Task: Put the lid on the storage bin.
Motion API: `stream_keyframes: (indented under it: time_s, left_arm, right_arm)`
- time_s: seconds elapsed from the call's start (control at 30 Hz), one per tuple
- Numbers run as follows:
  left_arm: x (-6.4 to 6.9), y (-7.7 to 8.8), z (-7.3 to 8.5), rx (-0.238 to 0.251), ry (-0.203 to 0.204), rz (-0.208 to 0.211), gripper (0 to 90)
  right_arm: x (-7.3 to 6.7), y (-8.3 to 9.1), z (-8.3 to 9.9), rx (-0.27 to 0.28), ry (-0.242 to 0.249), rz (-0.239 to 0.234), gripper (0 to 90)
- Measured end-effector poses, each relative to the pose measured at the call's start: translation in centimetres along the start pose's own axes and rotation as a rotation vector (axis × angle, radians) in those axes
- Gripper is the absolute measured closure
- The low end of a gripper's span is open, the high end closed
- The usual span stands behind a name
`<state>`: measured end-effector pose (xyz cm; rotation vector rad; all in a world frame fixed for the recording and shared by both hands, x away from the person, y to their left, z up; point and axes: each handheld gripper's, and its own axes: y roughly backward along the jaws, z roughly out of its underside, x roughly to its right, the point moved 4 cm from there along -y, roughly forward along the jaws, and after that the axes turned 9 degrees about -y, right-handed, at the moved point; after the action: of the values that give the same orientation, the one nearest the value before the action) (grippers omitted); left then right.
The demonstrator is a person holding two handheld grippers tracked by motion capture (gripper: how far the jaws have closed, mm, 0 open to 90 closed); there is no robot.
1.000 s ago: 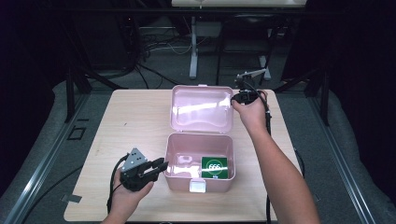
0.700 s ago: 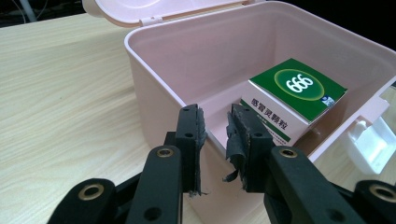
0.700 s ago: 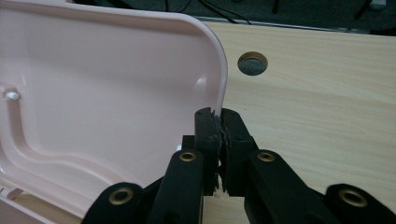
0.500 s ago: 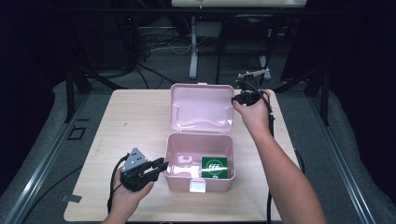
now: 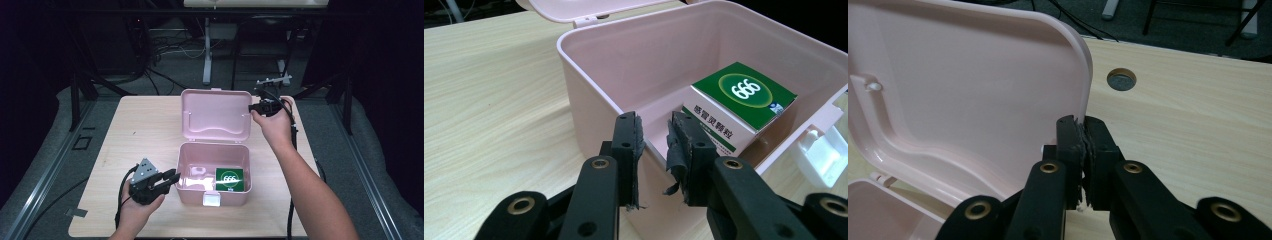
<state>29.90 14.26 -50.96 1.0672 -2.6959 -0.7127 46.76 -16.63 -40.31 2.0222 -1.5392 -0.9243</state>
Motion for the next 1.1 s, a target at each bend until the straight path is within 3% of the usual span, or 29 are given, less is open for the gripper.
stream_keyframes:
  time_s: [1.1]
  left_arm:
    - [0.0,-0.1,0.0,0.003,0.005,-0.012,74.4]
  right_arm:
    - [-0.8,4.1,2.7,0.107,0.113,-0.057,87.3]
